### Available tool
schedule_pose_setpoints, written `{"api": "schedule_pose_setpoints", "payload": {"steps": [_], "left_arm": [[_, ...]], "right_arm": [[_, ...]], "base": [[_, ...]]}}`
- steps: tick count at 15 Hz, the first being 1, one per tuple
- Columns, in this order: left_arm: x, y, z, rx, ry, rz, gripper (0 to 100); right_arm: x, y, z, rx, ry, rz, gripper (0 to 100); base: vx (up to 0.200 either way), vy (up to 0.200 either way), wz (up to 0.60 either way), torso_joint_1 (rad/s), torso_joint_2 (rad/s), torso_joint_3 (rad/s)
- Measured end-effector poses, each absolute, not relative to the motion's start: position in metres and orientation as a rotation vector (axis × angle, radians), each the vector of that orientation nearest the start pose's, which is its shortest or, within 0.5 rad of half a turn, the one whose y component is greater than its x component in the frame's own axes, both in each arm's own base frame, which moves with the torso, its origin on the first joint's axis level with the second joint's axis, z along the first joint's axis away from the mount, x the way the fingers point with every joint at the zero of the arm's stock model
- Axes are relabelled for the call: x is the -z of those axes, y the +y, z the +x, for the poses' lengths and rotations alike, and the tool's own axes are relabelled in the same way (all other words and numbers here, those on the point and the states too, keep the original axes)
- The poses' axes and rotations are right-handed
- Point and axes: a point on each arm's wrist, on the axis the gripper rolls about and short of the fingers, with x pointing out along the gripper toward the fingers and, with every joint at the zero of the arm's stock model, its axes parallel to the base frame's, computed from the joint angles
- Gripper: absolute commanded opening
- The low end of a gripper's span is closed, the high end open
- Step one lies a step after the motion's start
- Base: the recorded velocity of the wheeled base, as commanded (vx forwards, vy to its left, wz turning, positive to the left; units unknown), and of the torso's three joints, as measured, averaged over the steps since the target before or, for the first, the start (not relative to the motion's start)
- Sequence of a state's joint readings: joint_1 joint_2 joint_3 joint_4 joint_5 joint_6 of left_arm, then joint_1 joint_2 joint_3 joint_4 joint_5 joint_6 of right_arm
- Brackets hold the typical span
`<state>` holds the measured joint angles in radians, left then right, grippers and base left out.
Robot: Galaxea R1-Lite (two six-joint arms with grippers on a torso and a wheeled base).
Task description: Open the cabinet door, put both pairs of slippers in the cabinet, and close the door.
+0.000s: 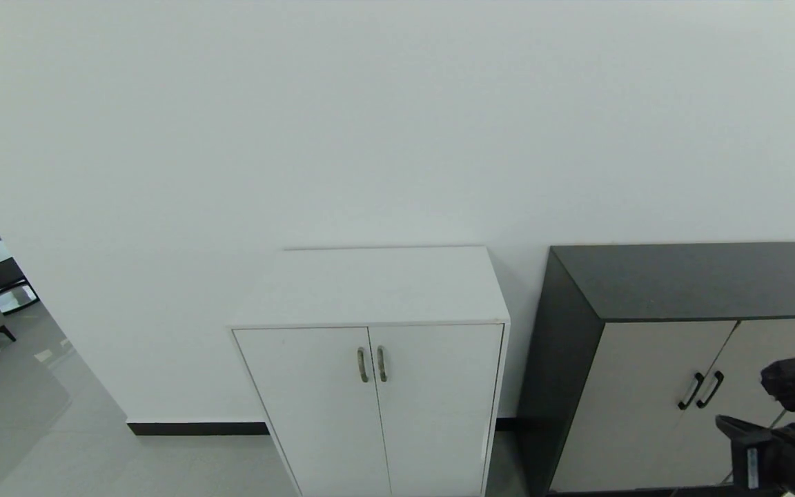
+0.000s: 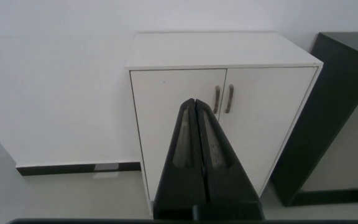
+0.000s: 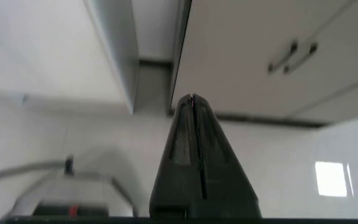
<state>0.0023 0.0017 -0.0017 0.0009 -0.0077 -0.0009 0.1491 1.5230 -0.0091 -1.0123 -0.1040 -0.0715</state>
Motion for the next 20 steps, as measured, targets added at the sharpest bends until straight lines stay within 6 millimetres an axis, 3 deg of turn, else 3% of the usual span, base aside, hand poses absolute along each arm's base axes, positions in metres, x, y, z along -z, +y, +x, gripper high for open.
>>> {"api": "schedule_pose_setpoints", "payload": {"steps": [4,11,15,20], "left_arm": [[-0.076,0.000,-0.023,0.005,0.001,0.000,0],[-0.076,0.000,-0.023,0.007,0.002,0.001,0],[-0.076,0.000,-0.023,0.009,0.001,0.001,0],[-0.076,0.000,-0.023,0.009,0.001,0.000,0]], "right_arm": [[-0.082,0.007,0.111,-0.097,0.635,-0.107,0],[-0.077,0.004,0.044,-0.162,0.687,-0.139,0],[-0.077,0.005,0.026,-0.206,0.593,-0.092,0],[-0.078,0.001,0.011,-0.123,0.432,-0.021,0]], "base": [[0.000,0.000,0.00,0.000,0.00,0.000],[0.000,0.000,0.00,0.000,0.00,0.000],[0.000,0.000,0.00,0.000,0.00,0.000],[0.000,0.000,0.00,0.000,0.00,0.000]]}}
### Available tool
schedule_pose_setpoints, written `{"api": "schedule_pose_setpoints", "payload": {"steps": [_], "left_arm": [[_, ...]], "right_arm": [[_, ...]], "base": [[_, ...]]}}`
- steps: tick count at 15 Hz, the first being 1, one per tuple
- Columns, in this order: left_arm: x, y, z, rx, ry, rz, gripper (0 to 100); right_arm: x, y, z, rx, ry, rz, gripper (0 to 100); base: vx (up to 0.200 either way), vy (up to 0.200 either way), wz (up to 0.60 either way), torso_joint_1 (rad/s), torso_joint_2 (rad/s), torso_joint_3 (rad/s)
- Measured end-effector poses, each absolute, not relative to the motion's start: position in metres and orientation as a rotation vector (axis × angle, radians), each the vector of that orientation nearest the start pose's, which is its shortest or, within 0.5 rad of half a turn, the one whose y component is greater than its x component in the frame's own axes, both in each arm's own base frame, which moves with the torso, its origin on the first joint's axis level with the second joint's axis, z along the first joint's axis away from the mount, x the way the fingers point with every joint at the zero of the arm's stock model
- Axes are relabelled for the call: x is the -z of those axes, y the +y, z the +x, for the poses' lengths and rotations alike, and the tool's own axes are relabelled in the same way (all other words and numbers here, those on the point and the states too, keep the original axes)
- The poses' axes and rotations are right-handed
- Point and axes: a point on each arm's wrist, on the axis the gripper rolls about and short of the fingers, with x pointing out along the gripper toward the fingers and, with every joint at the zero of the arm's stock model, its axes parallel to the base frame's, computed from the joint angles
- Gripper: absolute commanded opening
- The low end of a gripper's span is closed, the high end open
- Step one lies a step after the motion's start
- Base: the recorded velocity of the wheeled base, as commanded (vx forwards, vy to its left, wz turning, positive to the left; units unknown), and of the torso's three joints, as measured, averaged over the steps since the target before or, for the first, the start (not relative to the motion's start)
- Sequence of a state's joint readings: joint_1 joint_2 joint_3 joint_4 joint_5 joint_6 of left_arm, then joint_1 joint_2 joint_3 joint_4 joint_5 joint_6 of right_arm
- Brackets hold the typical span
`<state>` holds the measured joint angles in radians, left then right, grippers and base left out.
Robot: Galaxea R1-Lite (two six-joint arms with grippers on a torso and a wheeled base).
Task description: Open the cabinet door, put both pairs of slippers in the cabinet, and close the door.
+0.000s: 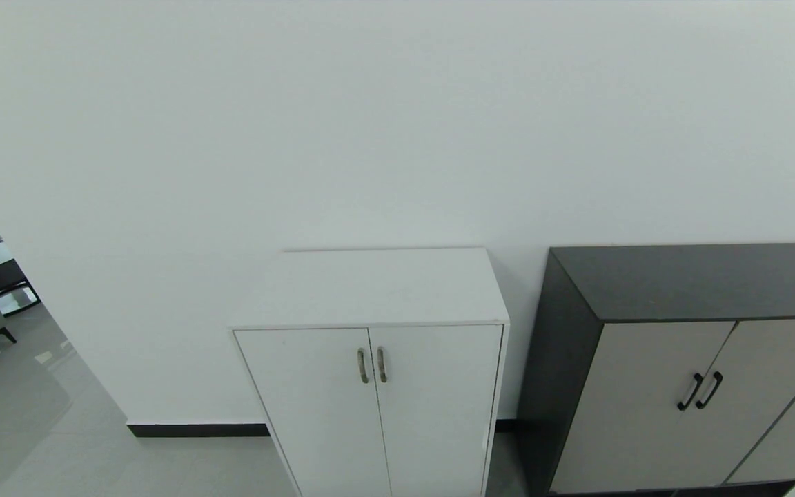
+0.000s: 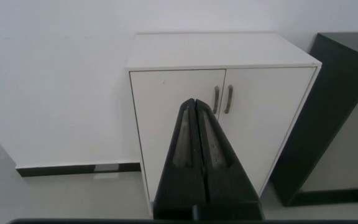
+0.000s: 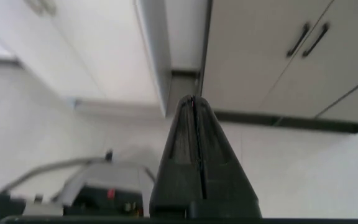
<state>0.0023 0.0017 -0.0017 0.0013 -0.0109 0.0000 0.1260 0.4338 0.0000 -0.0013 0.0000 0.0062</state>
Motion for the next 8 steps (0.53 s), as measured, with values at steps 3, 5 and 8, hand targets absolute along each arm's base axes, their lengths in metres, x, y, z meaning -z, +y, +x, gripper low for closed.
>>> {"api": "schedule_pose_setpoints", "payload": {"steps": [3,5,8], "left_arm": [[-0.076,0.000,-0.023,0.009,0.001,-0.001,0],[-0.076,0.000,-0.023,0.004,0.001,-0.002,0],[-0.076,0.000,-0.023,-0.001,0.000,-0.004,0]], "right_arm": [[-0.079,0.000,-0.002,-0.091,0.260,-0.003,0],[-0.078,-0.002,-0.010,-0.052,0.168,0.017,0],[-0.077,-0.001,-0.016,0.014,0.087,0.007,0]], "base": [[0.000,0.000,0.00,0.000,0.00,0.000],[0.000,0.000,0.00,0.000,0.00,0.000],[0.000,0.000,0.00,0.000,0.00,0.000]]}}
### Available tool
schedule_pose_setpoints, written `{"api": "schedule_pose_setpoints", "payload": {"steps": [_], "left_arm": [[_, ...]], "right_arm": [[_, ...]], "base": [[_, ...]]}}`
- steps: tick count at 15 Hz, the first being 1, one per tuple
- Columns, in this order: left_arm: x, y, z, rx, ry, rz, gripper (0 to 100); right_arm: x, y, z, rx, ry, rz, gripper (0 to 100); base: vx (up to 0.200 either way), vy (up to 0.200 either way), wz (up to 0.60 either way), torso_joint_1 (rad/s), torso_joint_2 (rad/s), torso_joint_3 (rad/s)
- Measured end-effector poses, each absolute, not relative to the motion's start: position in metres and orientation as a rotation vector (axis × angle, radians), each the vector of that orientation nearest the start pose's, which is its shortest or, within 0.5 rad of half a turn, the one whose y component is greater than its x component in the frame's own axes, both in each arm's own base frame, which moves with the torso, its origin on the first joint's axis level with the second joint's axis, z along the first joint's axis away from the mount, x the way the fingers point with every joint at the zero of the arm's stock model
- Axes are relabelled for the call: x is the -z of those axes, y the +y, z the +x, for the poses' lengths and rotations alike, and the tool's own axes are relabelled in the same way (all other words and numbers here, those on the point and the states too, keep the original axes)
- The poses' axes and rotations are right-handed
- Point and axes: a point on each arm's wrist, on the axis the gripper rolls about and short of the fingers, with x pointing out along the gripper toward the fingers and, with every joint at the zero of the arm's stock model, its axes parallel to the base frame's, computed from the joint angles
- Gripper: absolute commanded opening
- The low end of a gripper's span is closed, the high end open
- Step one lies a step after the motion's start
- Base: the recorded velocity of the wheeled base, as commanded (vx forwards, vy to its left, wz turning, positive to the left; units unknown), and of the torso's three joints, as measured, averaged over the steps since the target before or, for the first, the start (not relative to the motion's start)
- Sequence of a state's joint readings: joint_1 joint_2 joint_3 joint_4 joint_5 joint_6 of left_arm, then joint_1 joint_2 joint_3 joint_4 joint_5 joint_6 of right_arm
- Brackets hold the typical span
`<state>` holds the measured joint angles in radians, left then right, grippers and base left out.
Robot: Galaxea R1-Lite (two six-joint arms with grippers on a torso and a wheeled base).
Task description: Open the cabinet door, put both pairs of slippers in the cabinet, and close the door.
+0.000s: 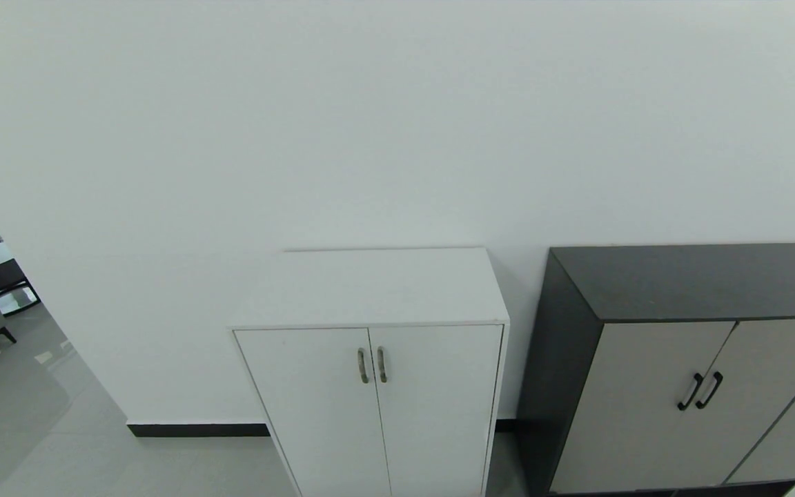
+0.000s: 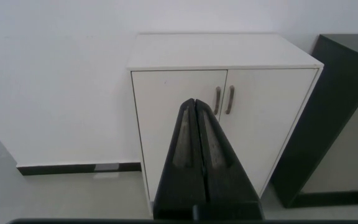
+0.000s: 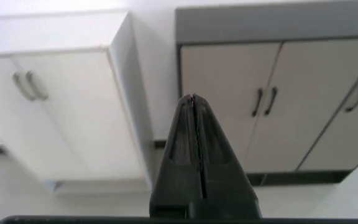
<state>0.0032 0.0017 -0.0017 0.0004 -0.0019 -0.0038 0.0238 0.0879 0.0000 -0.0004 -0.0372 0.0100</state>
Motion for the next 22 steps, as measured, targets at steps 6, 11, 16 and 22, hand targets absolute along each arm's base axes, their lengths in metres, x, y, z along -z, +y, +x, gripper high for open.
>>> {"api": "schedule_pose_setpoints", "payload": {"steps": [6,11,16,22], "left_arm": [[-0.0760,-0.0002,-0.0228,0.001,0.000,0.000,0],[-0.0760,-0.0001,-0.0228,0.002,0.000,0.000,0],[-0.0760,-0.0002,-0.0228,0.001,0.000,0.000,0],[-0.0760,-0.0002,-0.0228,0.002,0.000,0.000,0]], "right_arm": [[-0.0760,-0.0011,-0.0225,0.061,0.000,0.035,0],[-0.0756,0.0000,-0.0229,0.010,-0.003,0.000,0],[-0.0755,0.0000,-0.0230,0.010,-0.004,0.006,0],[-0.0755,0.0000,-0.0230,0.010,-0.004,0.003,0]], "base": [[0.000,0.000,0.00,0.000,0.00,0.000],[0.000,0.000,0.00,0.000,0.00,0.000],[0.000,0.000,0.00,0.000,0.00,0.000],[0.000,0.000,0.00,0.000,0.00,0.000]]}}
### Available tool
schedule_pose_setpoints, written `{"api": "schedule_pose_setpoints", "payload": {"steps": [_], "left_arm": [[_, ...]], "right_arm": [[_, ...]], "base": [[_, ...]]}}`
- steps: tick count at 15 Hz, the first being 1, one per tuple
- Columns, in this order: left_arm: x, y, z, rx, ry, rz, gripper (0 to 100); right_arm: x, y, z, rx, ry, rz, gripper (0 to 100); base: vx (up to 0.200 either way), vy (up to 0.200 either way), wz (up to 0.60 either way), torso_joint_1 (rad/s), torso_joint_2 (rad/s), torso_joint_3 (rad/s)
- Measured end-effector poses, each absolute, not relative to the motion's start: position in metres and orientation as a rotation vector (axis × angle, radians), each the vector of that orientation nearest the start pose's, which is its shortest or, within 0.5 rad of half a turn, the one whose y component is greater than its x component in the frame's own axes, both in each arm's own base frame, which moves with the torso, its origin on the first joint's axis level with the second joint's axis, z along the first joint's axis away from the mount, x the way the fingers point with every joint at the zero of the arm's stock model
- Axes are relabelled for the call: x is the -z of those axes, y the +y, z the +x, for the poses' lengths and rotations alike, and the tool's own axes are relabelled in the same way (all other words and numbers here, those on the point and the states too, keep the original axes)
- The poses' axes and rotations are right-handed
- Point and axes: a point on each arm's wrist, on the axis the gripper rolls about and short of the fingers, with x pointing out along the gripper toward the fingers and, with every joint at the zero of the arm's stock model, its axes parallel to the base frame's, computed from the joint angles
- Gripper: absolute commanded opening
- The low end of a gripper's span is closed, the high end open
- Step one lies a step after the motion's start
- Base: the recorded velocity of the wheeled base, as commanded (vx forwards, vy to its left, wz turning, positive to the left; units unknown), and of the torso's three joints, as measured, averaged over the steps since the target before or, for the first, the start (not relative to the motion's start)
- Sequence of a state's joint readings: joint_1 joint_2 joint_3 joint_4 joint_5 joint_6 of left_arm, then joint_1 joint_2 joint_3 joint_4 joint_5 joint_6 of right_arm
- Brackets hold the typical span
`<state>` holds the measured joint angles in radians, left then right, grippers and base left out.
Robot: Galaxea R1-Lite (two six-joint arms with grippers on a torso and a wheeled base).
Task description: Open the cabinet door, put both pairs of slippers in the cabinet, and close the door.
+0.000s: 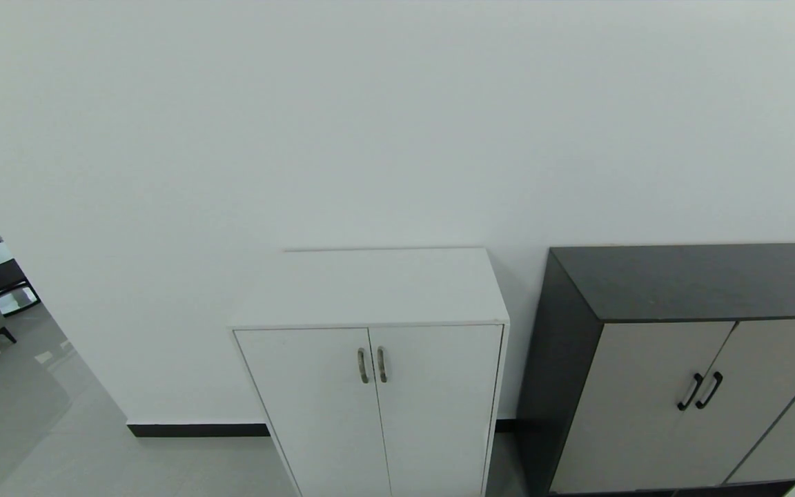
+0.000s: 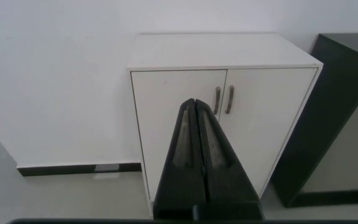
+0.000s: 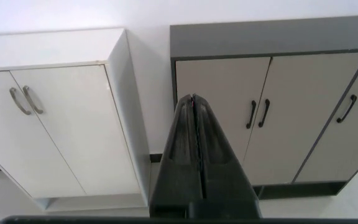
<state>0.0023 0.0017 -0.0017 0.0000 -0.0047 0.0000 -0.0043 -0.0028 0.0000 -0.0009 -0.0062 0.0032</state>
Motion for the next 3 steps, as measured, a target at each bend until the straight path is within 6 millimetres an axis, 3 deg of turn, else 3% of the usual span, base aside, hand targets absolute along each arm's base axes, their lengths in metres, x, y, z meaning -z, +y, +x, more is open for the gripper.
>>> {"api": "schedule_pose_setpoints", "payload": {"steps": [3], "left_arm": [[-0.0760,-0.0002,-0.0228,0.001,0.000,0.000,0]], "right_arm": [[-0.0755,0.0000,-0.0230,0.011,-0.004,0.003,0]], "base": [[0.000,0.000,0.00,0.000,0.00,0.000]]}}
